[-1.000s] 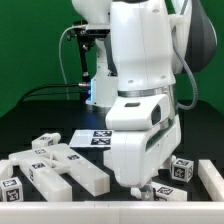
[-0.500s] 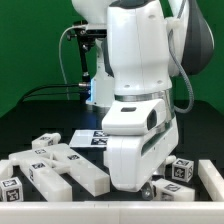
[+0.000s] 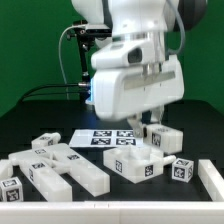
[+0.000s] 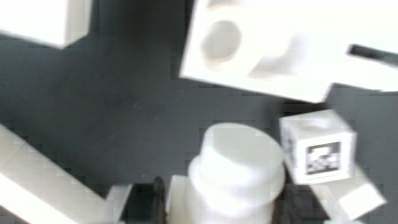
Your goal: Assemble chair
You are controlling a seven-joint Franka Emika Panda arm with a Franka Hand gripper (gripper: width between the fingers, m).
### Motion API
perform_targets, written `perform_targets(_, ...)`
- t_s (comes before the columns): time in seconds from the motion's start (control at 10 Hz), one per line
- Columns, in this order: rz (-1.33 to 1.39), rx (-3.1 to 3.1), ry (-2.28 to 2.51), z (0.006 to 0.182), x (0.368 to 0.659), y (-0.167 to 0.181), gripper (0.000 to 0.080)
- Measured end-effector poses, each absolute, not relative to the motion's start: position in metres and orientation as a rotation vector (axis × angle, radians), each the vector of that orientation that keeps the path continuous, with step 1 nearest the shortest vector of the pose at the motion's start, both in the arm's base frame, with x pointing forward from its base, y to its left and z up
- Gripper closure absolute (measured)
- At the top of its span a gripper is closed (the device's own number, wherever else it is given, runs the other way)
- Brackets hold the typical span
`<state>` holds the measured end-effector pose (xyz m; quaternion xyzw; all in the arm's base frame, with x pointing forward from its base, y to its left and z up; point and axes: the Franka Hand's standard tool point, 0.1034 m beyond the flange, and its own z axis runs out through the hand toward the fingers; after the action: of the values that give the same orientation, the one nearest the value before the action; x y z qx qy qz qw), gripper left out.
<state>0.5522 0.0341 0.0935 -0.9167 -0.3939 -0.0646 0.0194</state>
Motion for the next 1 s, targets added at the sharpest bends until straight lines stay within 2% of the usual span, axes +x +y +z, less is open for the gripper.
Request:
perform_targets(0.1,-0.172,-2.869,-1.161,0.094,0.529,0.038,0.0515)
perform_targets(0.2,-0.153,-2.9,-1.067,0.094,0.518,0.044,0.0515)
perform_targets(0.7,-0.14,-2.909,-1.035,0.092,0.511,0.05,0.0515)
perform_targets(0.8,-0.166,-2.957,-0.889,0.087,0.5,0.06,0.0515)
perform_targets(1.0,-0.144,-3.006,-0.696,0.077,0.456,0.082,0.0515)
